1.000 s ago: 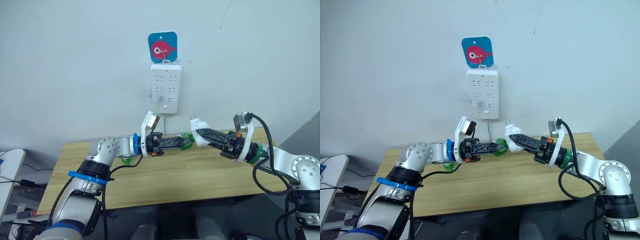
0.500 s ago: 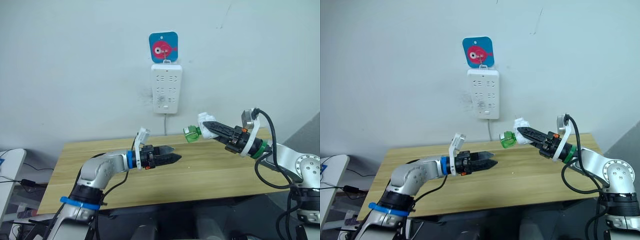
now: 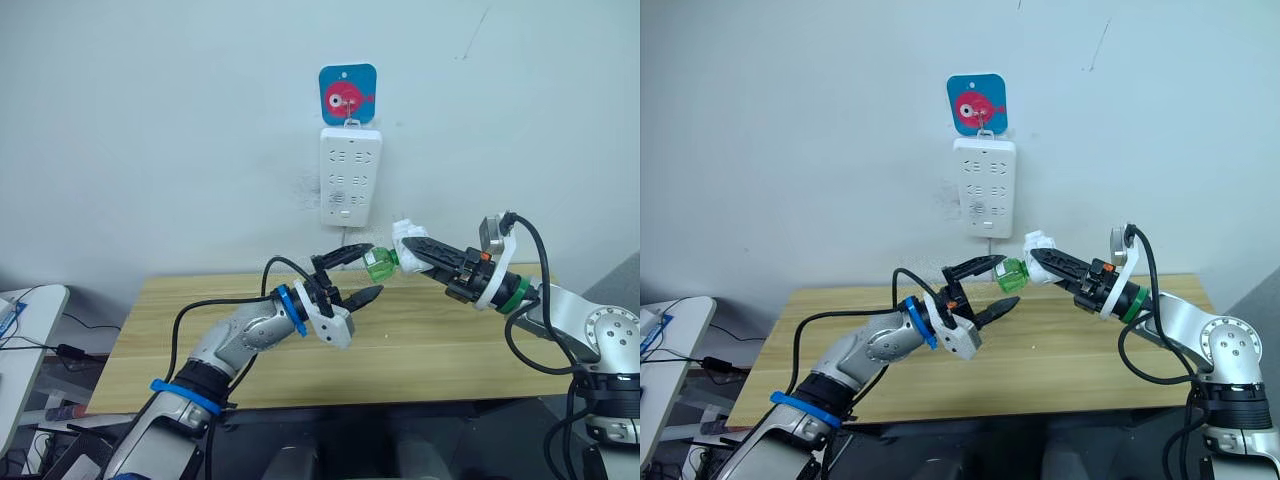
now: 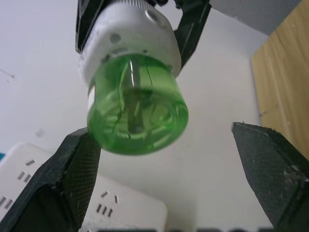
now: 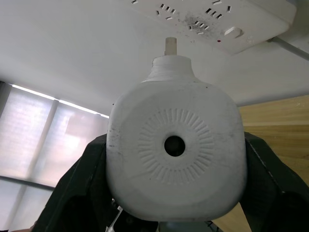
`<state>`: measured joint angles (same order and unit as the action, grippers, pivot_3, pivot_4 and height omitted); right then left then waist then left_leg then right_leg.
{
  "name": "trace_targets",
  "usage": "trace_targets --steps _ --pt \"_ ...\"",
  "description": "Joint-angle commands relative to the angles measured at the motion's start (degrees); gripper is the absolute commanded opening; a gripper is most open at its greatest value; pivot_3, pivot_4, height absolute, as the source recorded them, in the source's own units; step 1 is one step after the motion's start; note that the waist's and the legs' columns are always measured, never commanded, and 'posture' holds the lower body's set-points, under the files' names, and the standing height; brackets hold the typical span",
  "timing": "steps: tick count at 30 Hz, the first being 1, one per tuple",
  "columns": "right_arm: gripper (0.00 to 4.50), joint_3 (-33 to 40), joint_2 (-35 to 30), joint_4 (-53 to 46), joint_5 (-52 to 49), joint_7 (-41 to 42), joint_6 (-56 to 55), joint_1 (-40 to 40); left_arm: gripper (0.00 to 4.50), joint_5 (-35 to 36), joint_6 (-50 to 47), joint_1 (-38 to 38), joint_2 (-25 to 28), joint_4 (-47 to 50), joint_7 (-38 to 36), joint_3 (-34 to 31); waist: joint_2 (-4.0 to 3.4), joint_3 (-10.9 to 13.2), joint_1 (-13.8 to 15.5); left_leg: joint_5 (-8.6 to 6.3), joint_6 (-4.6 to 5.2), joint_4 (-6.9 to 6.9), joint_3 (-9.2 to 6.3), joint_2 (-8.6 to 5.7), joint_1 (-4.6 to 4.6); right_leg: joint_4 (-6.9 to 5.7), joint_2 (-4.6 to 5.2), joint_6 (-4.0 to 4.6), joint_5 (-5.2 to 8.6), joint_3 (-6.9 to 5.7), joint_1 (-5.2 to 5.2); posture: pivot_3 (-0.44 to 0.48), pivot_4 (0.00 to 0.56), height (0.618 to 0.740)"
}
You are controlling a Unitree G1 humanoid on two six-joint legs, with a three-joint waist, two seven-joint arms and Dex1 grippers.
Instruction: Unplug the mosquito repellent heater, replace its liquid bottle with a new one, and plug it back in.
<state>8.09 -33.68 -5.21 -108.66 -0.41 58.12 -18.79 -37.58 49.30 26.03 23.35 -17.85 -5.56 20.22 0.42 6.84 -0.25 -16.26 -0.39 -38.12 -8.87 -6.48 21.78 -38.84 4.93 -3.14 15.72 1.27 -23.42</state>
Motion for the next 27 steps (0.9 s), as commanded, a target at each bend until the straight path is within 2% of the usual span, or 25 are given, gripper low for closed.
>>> trace_targets --steps 1,13,16,21,24,26,27 --pt "2.98 0.61 0.28 -2.01 -2.22 0.15 -0.56 -1.84 4.5 -2.55 1.33 2.12 -0.9 0.01 3.66 0.6 0.0 0.0 -0.02 0.0 0.0 0.0 0.0 0.0 0.0 0.0 0.0 0.0 0.0 -0.01 0.0 -0.016 0.105 0.74" --pt "2.98 0.62 0.56 -2.41 -2.7 -0.52 -0.77 -1.48 4.5 -4.54 2.47 3.12 -0.98 0.67 7.2 1.35 0.0 0.0 -0.18 0.0 0.0 0.0 0.0 0.0 0.0 -0.02 0.0 0.0 0.0 -0.07 -0.01 -0.025 0.107 0.74" --pt "2.98 0.65 0.66 -2.47 -2.65 -0.55 -0.84 -1.37 3.94 -4.88 2.78 3.78 -0.89 0.11 7.48 1.35 0.0 0.0 -0.25 0.0 0.0 0.0 0.0 0.0 0.0 -0.02 0.0 0.0 0.0 -0.08 -0.01 -0.027 0.107 0.74" --pt "2.98 0.76 0.69 -2.51 -2.65 -0.66 -0.92 -1.18 2.37 -4.46 3.4 4.22 -0.42 -0.24 7.44 1.44 0.0 0.0 -0.31 0.0 0.0 0.0 0.0 0.0 0.0 -0.01 0.0 0.0 0.0 -0.1 -0.01 -0.028 0.106 0.74" --pt "2.98 0.8 0.65 -2.54 -2.54 -0.56 -0.89 -1.05 2.29 -3.73 4.28 4.63 0.18 -0.51 6.75 1.65 0.0 0.0 -0.35 0.0 0.0 0.0 -0.01 0.0 0.0 -0.02 0.0 0.0 0.0 -0.11 -0.01 -0.027 0.105 0.74" --pt "2.98 0.82 0.39 -2.58 -2.2 -0.15 -0.59 -0.86 2.29 3.75 5.02 5.41 0.76 -1.52 1.34 2.55 0.0 0.0 -0.38 0.0 0.0 0.0 -0.01 0.0 0.0 -0.03 0.0 0.0 0.0 -0.11 -0.01 -0.027 0.106 0.74" --pt "2.98 0.85 0.19 -2.61 -2.04 0.1 -0.37 -0.74 2.29 12.03 3.21 5.47 0.95 -1.61 -5.08 3.88 0.0 0.0 -0.42 0.0 0.0 0.0 -0.02 0.0 0.01 -0.03 0.0 0.0 0.0 -0.11 -0.01 -0.027 0.106 0.74"
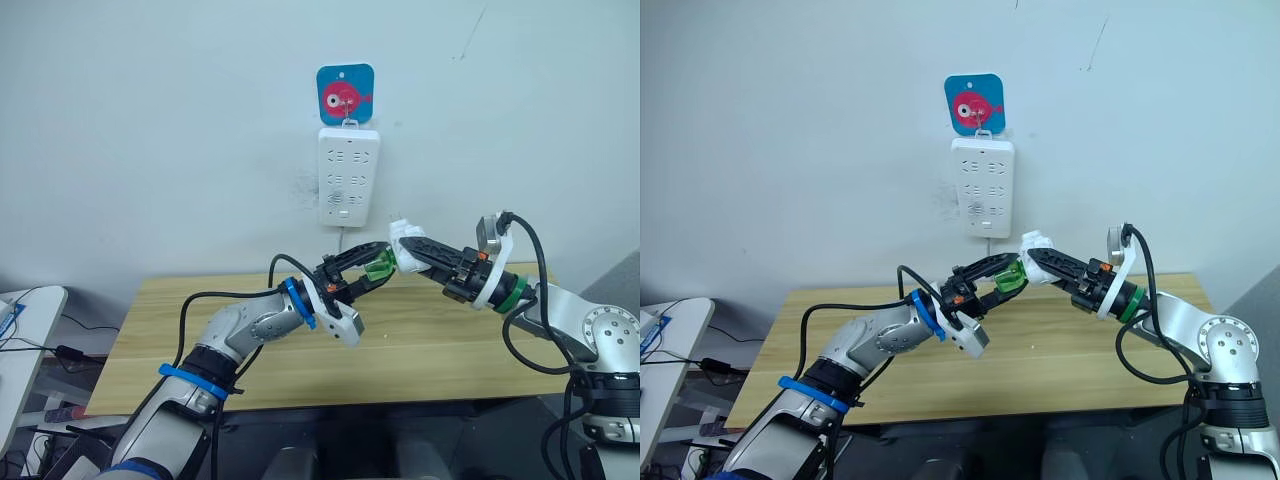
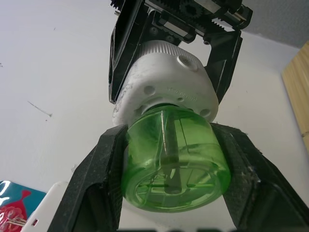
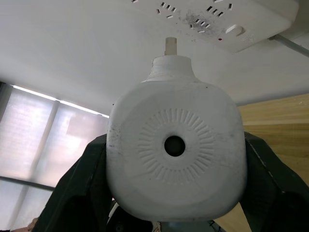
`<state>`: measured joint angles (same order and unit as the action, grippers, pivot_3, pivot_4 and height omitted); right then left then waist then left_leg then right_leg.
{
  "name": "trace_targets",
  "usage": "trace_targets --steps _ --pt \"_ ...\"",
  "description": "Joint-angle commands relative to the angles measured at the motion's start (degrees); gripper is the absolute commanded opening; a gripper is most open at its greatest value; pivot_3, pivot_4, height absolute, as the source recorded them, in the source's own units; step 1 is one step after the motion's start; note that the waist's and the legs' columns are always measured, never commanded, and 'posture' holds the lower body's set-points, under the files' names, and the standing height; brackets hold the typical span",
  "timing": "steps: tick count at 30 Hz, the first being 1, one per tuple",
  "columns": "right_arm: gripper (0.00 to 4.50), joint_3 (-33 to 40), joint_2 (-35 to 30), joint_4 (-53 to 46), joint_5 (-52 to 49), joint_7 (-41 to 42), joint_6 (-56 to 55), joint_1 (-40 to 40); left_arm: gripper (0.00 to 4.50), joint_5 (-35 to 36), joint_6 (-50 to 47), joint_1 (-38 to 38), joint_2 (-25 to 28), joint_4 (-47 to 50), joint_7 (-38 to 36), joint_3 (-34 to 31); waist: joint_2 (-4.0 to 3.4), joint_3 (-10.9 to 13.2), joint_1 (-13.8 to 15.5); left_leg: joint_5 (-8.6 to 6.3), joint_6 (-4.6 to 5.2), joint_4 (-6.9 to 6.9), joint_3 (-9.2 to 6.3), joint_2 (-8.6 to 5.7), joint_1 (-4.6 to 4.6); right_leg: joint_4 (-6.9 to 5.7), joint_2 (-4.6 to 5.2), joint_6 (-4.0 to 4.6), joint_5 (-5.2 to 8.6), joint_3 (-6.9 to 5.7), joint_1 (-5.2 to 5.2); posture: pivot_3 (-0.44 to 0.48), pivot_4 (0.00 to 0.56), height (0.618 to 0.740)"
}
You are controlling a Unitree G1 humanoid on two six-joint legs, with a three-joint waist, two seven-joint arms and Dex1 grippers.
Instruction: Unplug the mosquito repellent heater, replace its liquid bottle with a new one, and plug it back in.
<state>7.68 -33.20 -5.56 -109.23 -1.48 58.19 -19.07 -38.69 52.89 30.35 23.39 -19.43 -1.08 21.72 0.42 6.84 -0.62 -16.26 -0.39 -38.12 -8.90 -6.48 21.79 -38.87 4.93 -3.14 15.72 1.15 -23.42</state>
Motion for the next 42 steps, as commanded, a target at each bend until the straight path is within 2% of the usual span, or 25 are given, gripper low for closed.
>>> trace_targets --steps 1,3,4,5,7,8,10,16,19,22,24,25,28,32,40,42 --pt "2.98 1.27 -0.53 -2.31 -1.24 1.49 -0.19 -0.35 2.29 21.72 -2.7 0.96 1.36 0.58 -16.52 4.15 0.0 0.0 -0.14 0.0 0.0 -0.01 -0.02 0.0 0.0 0.0 0.0 0.0 0.0 0.0 0.0 -0.027 0.106 0.74" --pt "2.98 1.22 -1.44 -2.49 -0.35 2.88 0.92 -0.02 2.29 40.19 -14.59 -0.41 2.55 5.07 -32.49 5.65 0.0 0.0 -0.45 0.0 0.0 -0.01 -0.03 0.0 0.01 0.0 0.01 0.0 0.0 0.01 0.0 -0.02 0.107 0.74" --pt "2.98 1.15 -1.84 -2.56 0.05 3.54 1.43 0.13 2.29 50.42 -26.53 -1.47 2.61 8.87 -38.39 4.35 -0.01 0.0 -0.64 0.0 0.0 -0.02 -0.11 0.0 0.06 0.01 0.02 0.0 0.0 -0.02 0.0 -0.018 0.107 0.74" --pt "2.98 1.12 -2.19 -2.68 0.32 4.2 1.93 0.31 2.29 63.24 -42.44 -2.05 3.29 13.45 -42.04 2.2 -0.01 0.0 -0.91 0.0 0.0 -0.03 -0.15 0.0 0.08 0.02 0.03 0.0 0.0 -0.04 -0.01 -0.018 0.107 0.74" --pt "2.98 1.27 -2.57 -2.6 0.13 5.04 2.37 0.55 2.29 89.7 -73.28 -1.23 6.17 18.82 -44.34 -3.1 -0.01 0.0 -1.31 0.0 0.0 -0.06 -0.28 0.01 0.13 0.03 0.02 0.01 0.0 -0.1 -0.01 -0.011 0.105 0.74" --pt "2.98 1.4 -2.75 -2.47 -0.05 5.39 2.45 0.62 2.29 99.52 -83.99 -0.49 7.76 19.43 -45.08 -5.44 -0.01 0.0 -1.57 -0.01 0.01 -0.09 -0.36 0.03 0.16 0.02 0.02 0.01 0.01 -0.14 -0.02 -0.011 0.105 0.74" --pt "2.98 1.72 -3.09 -1.96 0.14 6.25 2.72 0.68 2.29 110.44 -96.57 -0.08 10.15 18.73 -48.25 -8.86 -0.04 -0.02 -2.25 -0.03 0.05 -0.07 -0.49 0.08 0.14 0.0 -0.05 0.01 0.03 -0.23 -0.02 -0.006 0.102 0.74" --pt "2.98 4.64 -4.77 2.39 2.84 9.14 2.44 1.47 2.29 113.77 -109.63 -5.99 11.17 17.1 -49.55 -14.87 -0.06 -0.03 -2.82 0.0 0.0 0.02 -0.36 0.11 -0.09 -0.08 -0.56 -0.02 0.06 -0.17 0.03 -0.018 0.098 0.74" --pt "2.98 5.02 -6.87 4.14 11.28 11.79 1.56 2.19 2.29 111.86 -110.98 -9.28 11.31 18.95 -49.54 -16.93 -0.06 -0.03 -2.58 0.01 -0.01 -0.01 -0.34 0.11 -0.07 -0.05 -0.55 -0.01 0.05 -0.07 0.03 -0.014 0.105 0.74" --pt "2.98 -3.03 -11.23 3.8 36.31 16.43 -7.27 3.73 2.29 110.19 -111.03 -11.14 10.97 20.5 -49.05 -18.81 -0.07 -0.04 -2.23 0.01 -0.02 -0.02 -0.31 0.11 -0.08 -0.04 -0.56 -0.01 0.06 -0.06 0.02 -0.014 0.105 0.74" --pt "2.98 -13.42 -13.49 8.91 58.92 17.61 -20.18 4.46 2.29 108.58 -109.72 -11.51 9.65 20.82 -47.77 -20.32 -0.05 -0.11 -2.02 0.01 -0.03 -0.04 -0.28 0.1 -0.1 -0.02 -0.61 -0.02 0.07 -0.08 0.02 -0.014 0.105 0.74" --pt "2.98 -16.64 -13.7 11.69 66.82 17.74 -25.13 4.51 2.29 106.62 -108.45 -11.67 9.15 21.16 -47.36 -20.35 -0.03 -0.18 -1.85 0.01 -0.03 -0.05 -0.24 0.08 -0.14 -0.03 -0.62 -0.04 0.08 -0.07 0.01 -0.001 0.101 0.74" --pt "2.98 -19.21 -11.46 19.48 77.98 18.99 -32.74 4.03 2.29 100.96 -105.55 -12.67 8.9 22.92 -49.2 -19.07 -0.07 -0.19 -1.59 0.03 -0.07 -0.01 -0.1 0.05 -0.14 -0.03 -0.6 -0.05 0.09 0.04 -0.06 -0.001 0.101 0.74" --pt "2.98 -18.91 -8.36 27.83 85.62 23.21 -38.27 3.26 2.29 99.05 -105.39 -13.79 7.67 24.43 -50.09 -19.8 -0.12 -0.24 -1.48 0.03 -0.08 0.04 0.23 0.14 -0.15 -0.07 -0.35 -0.02 0.07 0.4 -0.14 0.025 0.094 0.74" --pt "2.98 -14.34 -3.82 40.49 91.68 27.71 -42.11 0.15 2.29 96.7 -105.42 -15.9 7.04 26.91 -50.2 -20.36 -0.09 -0.26 -1.03 0.0 -0.05 0.14 0.63 0.16 -0.39 -0.08 -0.47 -0.02 0.07 1.03 -0.09 0.035 0.096 0.74" --pt "3.73 -13.56 -3.43 41.09 92.81 28.46 -42.46 -0.09 2.29 96.26 -105.42 -15.97 6.96 27.0 -50.33 -20.43 -0.09 -0.26 -1.02 0.0 -0.05 0.14 0.63 0.16 -0.39 -0.08 -0.48 -0.02 0.07 1.04 -0.09 0.035 0.096 0.74"
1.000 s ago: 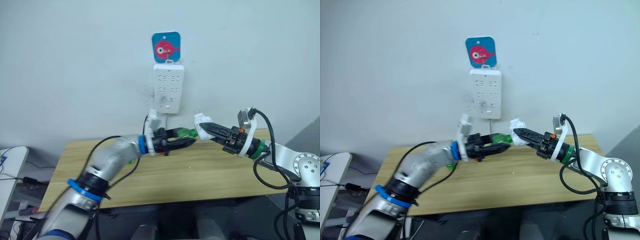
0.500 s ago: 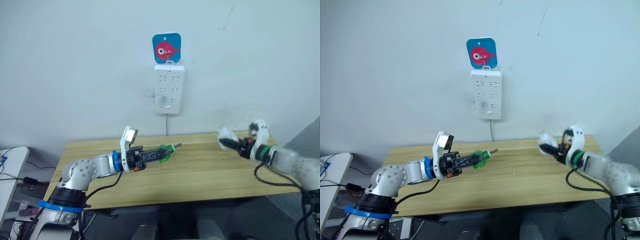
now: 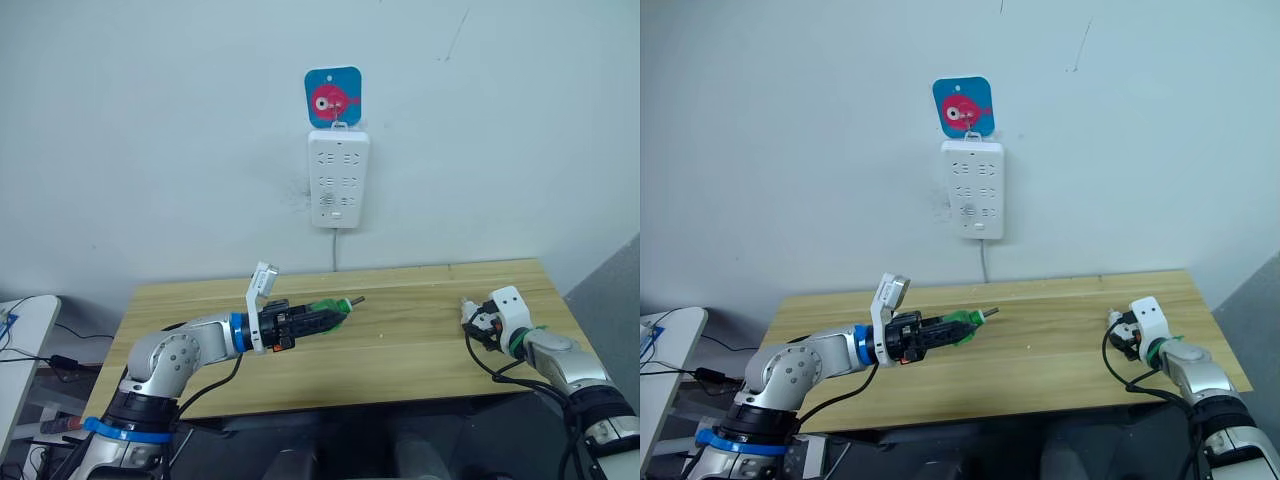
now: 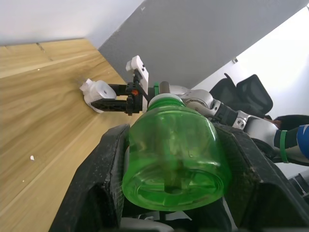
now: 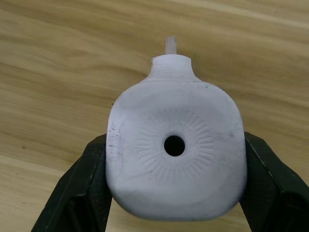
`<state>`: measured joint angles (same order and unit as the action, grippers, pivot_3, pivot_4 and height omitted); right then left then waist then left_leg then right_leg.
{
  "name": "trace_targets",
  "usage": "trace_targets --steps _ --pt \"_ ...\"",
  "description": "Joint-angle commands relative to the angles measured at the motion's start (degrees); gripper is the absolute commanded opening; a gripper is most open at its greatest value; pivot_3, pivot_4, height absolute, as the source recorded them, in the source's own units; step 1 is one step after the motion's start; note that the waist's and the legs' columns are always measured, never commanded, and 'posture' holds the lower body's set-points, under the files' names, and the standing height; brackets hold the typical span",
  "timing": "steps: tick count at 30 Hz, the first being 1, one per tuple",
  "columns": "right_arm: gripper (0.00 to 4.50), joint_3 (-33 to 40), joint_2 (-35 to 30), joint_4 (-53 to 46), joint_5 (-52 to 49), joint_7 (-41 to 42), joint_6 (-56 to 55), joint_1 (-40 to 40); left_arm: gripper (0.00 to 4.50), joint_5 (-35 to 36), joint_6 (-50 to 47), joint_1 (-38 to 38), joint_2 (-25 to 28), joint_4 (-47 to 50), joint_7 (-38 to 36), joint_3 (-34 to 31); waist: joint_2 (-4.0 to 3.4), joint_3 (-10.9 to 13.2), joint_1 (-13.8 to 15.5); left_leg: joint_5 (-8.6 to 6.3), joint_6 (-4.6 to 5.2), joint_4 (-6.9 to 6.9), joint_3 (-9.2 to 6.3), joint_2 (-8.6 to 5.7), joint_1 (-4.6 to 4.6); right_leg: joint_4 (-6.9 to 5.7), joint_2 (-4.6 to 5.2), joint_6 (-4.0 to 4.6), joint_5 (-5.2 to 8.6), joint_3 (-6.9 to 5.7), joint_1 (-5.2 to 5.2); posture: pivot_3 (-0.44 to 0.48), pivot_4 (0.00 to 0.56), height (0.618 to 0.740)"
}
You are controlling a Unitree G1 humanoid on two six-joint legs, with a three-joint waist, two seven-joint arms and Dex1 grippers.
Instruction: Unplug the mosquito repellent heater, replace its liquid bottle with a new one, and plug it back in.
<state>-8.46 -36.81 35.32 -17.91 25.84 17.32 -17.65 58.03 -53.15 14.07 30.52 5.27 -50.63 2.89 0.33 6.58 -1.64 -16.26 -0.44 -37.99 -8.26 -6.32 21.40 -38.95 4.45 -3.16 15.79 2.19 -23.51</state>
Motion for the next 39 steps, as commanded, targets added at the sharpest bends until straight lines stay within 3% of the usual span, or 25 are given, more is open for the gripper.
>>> trace_targets --steps 1,3,6,9,12,15,17,21,27,37,39 --pt "4.02 3.17 0.24 -0.07 1.81 1.74 -1.52 -1.42 2.29 -0.6 0.6 0.27 -0.28 2.4 -0.78 -1.62 0.0 0.0 0.0 0.0 0.0 0.0 0.0 0.0 -0.01 0.0 -0.02 0.0 0.0 0.01 0.0 0.035 0.096 0.74" --pt "4.47 4.47 0.17 -1.92 1.91 2.53 -1.01 -0.85 2.29 -0.84 0.64 0.23 -0.45 2.63 -0.79 -1.68 0.0 0.0 0.0 -0.01 0.0 0.02 0.05 0.02 -0.05 -0.01 -0.03 0.0 0.0 0.06 0.0 0.033 0.097 0.74" --pt "4.47 6.23 -0.54 -8.25 1.95 3.59 -0.26 1.2 2.29 -2.17 1.93 0.12 -0.82 3.14 -0.83 -1.55 0.0 0.0 0.03 -0.02 0.0 0.02 0.09 0.03 -0.05 -0.01 -0.03 0.0 0.0 0.1 0.0 0.033 0.097 0.74" --pt "4.47 8.46 -1.14 -22.24 -1.53 5.24 4.91 4.47 2.29 -10.22 11.07 -0.55 -2.06 3.73 -0.68 0.53 -0.01 0.0 0.21 -0.03 -0.01 0.03 0.09 0.04 -0.05 0.0 -0.04 0.0 0.0 0.11 -0.01 0.031 0.101 0.74" --pt "4.47 12.39 1.05 -38.91 -16.63 6.88 22.88 6.55 2.29 -21.47 25.8 -0.76 -5.38 2.33 0.93 2.5 0.01 -0.01 0.29 -0.05 -0.04 0.03 0.13 0.08 -0.06 0.02 -0.04 0.0 0.0 0.14 0.01 0.02 0.103 0.74" --pt "4.47 19.89 9.2 -46.27 -50.56 -4.24 42.16 4.29 2.29 -34.04 42.35 0.13 -7.84 -1.25 2.15 5.87 0.14 -0.03 0.3 -0.13 -0.1 0.04 0.13 0.25 -0.18 0.08 -0.13 0.02 -0.01 0.14 0.14 0.003 0.108 0.74" --pt "4.47 21.53 11.66 -46.92 -61.77 -10.31 46.91 3.46 2.29 -37.46 47.81 0.5 -9.38 -2.85 2.3 6.72 0.14 -0.03 0.43 -0.23 -0.09 0.04 0.19 0.34 -0.3 0.11 -0.19 0.03 -0.02 0.16 0.25 -0.001 0.111 0.74" --pt "4.47 20.07 13.57 -45.0 -75.05 -21.89 48.24 2.01 2.29 -39.21 51.24 1.19 -11.74 -2.91 2.44 7.03 0.16 -0.01 0.99 -0.37 0.14 -0.01 0.34 0.27 -0.29 0.22 -0.15 0.03 -0.02 0.27 0.27 0.008 0.117 0.74" --pt "4.47 16.63 15.15 -43.87 -81.57 -30.05 46.31 -1.25 2.29 -39.09 51.01 0.95 -12.66 -1.21 1.88 6.94 0.16 -0.02 1.17 -0.48 0.32 -0.02 0.45 0.3 -0.33 0.16 -0.17 0.0 -0.02 0.3 0.25 0.021 0.119 0.74" --pt "4.47 13.46 16.81 -42.72 -81.85 -32.72 44.31 -3.41 2.29 -38.19 48.22 0.01 -12.66 2.4 1.42 7.01 0.16 -0.01 1.26 -0.5 0.36 -0.02 0.47 0.34 -0.36 0.13 -0.26 0.0 -0.01 0.26 0.24 0.039 0.12 0.74" --pt "4.1 13.24 17.26 -42.64 -81.62 -33.06 43.93 -3.44 2.29 -38.22 47.76 -0.18 -12.73 3.02 1.36 7.22 0.16 -0.01 1.26 -0.5 0.36 -0.01 0.47 0.35 -0.36 0.13 -0.28 0.0 -0.01 0.25 0.24 0.046 0.122 0.74"
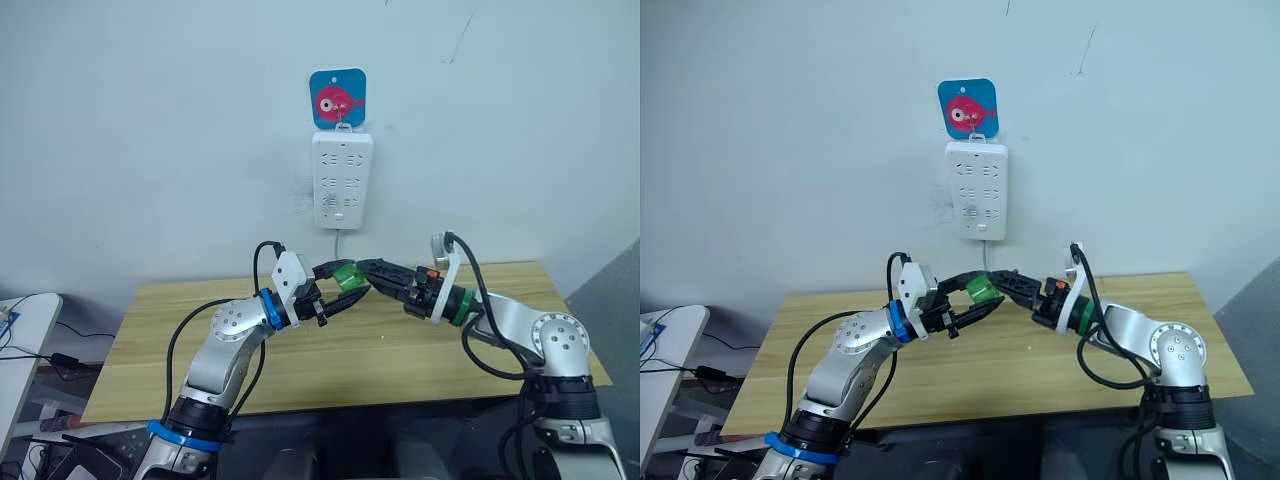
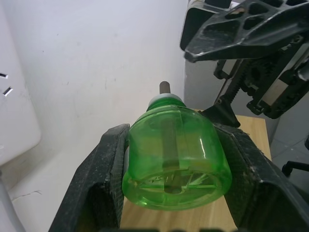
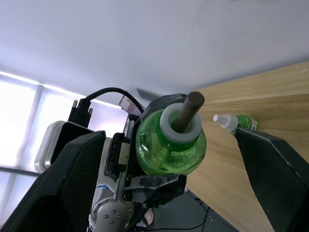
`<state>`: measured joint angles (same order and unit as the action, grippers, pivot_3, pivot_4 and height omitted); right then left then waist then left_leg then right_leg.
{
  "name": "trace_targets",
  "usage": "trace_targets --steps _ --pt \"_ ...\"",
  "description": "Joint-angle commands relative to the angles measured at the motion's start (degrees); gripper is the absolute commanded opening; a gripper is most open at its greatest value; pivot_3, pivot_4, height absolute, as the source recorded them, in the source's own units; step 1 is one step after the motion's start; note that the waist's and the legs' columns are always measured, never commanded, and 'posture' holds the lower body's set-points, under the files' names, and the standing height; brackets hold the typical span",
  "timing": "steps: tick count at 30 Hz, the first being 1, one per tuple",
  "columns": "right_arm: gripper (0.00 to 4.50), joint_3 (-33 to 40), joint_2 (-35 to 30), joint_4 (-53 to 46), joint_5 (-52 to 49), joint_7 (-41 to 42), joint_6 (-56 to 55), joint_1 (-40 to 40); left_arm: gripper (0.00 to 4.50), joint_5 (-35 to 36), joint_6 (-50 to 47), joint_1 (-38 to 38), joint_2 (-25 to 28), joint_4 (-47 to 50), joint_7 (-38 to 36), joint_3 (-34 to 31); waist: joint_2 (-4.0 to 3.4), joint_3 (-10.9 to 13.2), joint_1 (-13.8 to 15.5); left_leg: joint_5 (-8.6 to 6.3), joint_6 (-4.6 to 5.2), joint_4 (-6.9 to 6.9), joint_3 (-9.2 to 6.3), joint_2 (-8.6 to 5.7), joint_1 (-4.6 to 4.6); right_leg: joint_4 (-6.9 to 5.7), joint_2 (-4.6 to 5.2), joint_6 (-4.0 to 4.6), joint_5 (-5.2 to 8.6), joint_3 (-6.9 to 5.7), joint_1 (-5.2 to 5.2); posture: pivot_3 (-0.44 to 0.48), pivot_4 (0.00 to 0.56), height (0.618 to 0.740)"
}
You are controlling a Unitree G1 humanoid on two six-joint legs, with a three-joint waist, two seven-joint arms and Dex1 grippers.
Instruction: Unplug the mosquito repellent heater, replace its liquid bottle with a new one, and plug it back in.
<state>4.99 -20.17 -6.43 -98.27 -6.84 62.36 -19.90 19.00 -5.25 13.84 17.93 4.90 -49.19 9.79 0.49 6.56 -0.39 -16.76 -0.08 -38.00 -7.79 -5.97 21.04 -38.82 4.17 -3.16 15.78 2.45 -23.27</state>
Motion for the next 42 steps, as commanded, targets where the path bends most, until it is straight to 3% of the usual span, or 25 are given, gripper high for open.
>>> trace_targets --steps 1,9,10,13,19,20,24,27,29,33,39,42 --pt "3.88 -0.24 0.87 -0.79 -1.01 -0.53 -1.39 -1.15 2.29 0.84 -0.48 -0.07 -0.09 3.6 -0.29 0.47 0.0 0.0 0.01 0.0 0.0 0.0 0.0 0.0 0.0 0.0 0.0 0.0 0.0 0.0 0.0 0.046 0.122 0.74" --pt "0.86 -0.14 0.74 -0.36 -1.21 -0.47 -1.78 -1.0 2.29 0.78 -0.97 -0.2 0.1 3.91 -0.81 0.64 0.01 0.02 0.05 -0.01 0.02 0.01 0.0 0.0 0.0 0.01 -0.01 0.0 0.0 -0.01 0.0 0.042 0.126 0.74" --pt "0.81 -0.14 0.72 -0.41 -1.36 -0.49 -1.84 -0.97 2.29 0.83 -1.01 -0.15 0.11 3.9 -0.83 0.66 0.01 0.02 0.05 -0.01 0.02 0.01 0.0 0.0 0.0 0.01 0.0 0.0 0.0 0.0 0.0 0.042 0.126 0.74" --pt "0.81 -0.11 0.64 -0.62 -1.7 -0.56 -1.93 -0.77 2.29 0.72 -1.18 0.0 0.22 3.85 -0.77 0.74 0.01 0.02 0.05 -0.01 0.02 0.02 0.0 0.0 0.0 0.02 -0.01 -0.01 0.0 0.0 0.0 0.042 0.126 0.74" --pt "0.81 0.54 0.25 -0.53 1.27 0.03 -3.03 -0.13 4.3 0.72 -2.31 0.62 1.78 3.06 -1.37 -0.09 0.01 0.02 0.06 -0.02 0.03 0.03 -0.01 0.01 0.0 0.02 -0.01 -0.01 0.01 -0.01 0.0 0.046 0.114 0.74" --pt "0.81 -0.92 -1.44 -1.21 8.4 3.4 -4.72 0.03 4.5 0.88 -2.87 0.78 2.75 3.2 -1.91 -0.39 0.01 0.02 0.06 -0.02 0.03 0.03 -0.01 0.0 0.0 0.03 -0.02 -0.01 0.01 -0.01 0.0 0.046 0.114 0.74" --pt "0.81 -11.36 -7.97 -0.08 38.15 15.6 -17.33 0.61 4.5 0.19 -4.27 1.69 6.97 3.5 -4.55 -0.23 0.0 0.01 0.14 -0.02 0.03 0.03 0.04 -0.04 -0.03 0.03 -0.14 -0.04 0.02 -0.12 0.0 0.055 0.108 0.74" --pt "0.81 -22.98 -12.14 8.06 64.36 24.51 -37.69 -0.37 4.5 -0.06 -6.55 2.38 9.94 4.29 -7.02 1.29 0.01 0.01 0.15 0.0 0.0 0.04 0.05 -0.06 -0.07 0.03 -0.18 -0.07 0.04 -0.13 0.0 0.071 0.097 0.74" --pt "0.81 -25.28 -11.87 14.65 73.47 27.43 -47.12 -1.18 4.5 -0.32 -7.22 2.67 10.79 4.53 -7.64 1.74 0.01 0.01 0.16 0.06 -0.11 0.04 0.07 -0.09 -0.08 0.03 -0.19 -0.08 0.05 -0.13 -0.01 0.071 0.097 0.74" --pt "0.81 -24.72 -8.48 30.61 82.35 31.46 -58.49 -4.33 4.5 -1.24 -6.56 3.23 11.2 3.84 -8.13 1.81 0.03 0.02 0.16 0.11 -0.21 0.05 0.12 -0.08 -0.11 0.02 -0.16 -0.07 0.04 -0.06 -0.01 0.077 0.085 0.74" --pt "0.81 -22.15 -4.01 50.24 89.61 34.33 -65.81 -10.27 4.5 -1.82 -6.42 4.02 10.79 3.08 -8.32 2.09 0.04 0.0 0.28 0.11 -0.25 0.06 0.09 -0.07 -0.13 0.01 -0.15 -0.05 0.03 -0.05 -0.02 0.081 0.08 0.74" --pt "1.87 -20.19 -2.78 55.69 91.38 34.61 -67.77 -12.12 4.5 -1.77 -6.59 3.95 10.89 3.19 -8.41 2.03 0.04 0.0 0.25 0.11 -0.26 0.05 0.1 -0.08 -0.12 0.01 -0.14 -0.05 0.03 -0.02 -0.03 0.083 0.08 0.74"
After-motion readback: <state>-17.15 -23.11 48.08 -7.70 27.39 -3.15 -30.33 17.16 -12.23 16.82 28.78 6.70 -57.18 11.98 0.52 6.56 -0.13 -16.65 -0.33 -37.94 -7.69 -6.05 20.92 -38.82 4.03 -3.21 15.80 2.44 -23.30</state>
